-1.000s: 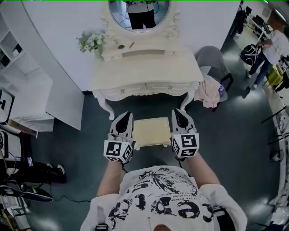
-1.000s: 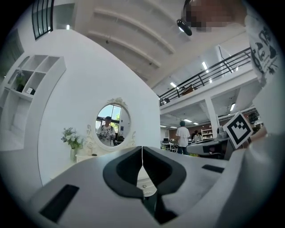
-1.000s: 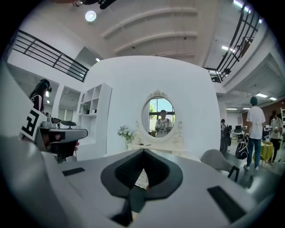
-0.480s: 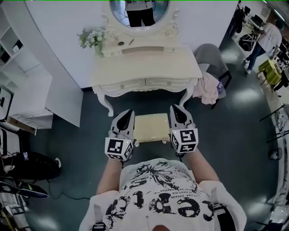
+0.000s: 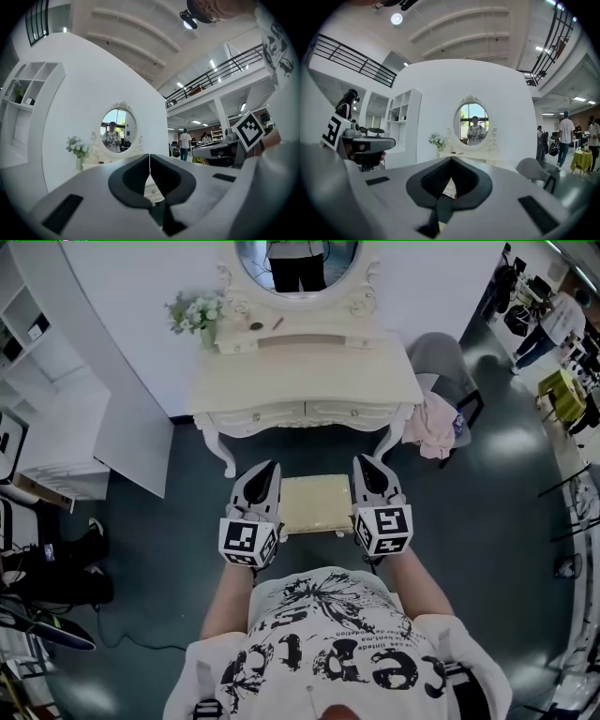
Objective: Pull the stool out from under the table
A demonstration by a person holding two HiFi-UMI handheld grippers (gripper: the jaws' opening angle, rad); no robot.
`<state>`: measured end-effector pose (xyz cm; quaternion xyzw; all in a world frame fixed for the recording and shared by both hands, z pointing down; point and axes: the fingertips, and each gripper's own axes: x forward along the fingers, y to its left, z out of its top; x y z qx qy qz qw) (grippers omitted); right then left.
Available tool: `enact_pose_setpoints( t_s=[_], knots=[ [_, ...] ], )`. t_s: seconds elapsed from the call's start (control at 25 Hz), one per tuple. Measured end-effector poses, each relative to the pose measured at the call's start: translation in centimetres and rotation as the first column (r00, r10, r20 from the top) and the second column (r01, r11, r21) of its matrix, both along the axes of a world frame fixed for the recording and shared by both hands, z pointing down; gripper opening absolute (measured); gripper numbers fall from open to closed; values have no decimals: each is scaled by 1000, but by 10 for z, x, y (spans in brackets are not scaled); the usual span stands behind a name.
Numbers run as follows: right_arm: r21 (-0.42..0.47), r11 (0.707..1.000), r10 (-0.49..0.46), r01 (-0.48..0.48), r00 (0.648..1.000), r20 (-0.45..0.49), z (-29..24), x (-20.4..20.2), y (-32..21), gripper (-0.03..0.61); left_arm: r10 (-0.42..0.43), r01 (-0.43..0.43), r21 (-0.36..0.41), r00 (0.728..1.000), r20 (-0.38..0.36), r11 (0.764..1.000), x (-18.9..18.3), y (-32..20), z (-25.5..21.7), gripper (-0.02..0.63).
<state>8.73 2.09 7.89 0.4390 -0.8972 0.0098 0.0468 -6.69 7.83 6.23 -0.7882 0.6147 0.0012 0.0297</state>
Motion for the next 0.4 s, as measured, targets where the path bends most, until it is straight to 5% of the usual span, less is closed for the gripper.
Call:
enact_pose_setpoints(
  t_s=[0.4],
  knots=[
    [-21,1000,5,-5,1000,-4,6,2,-8,17,-11,11,-6,1000,18,1000,-2,-10,1,21]
  ],
)
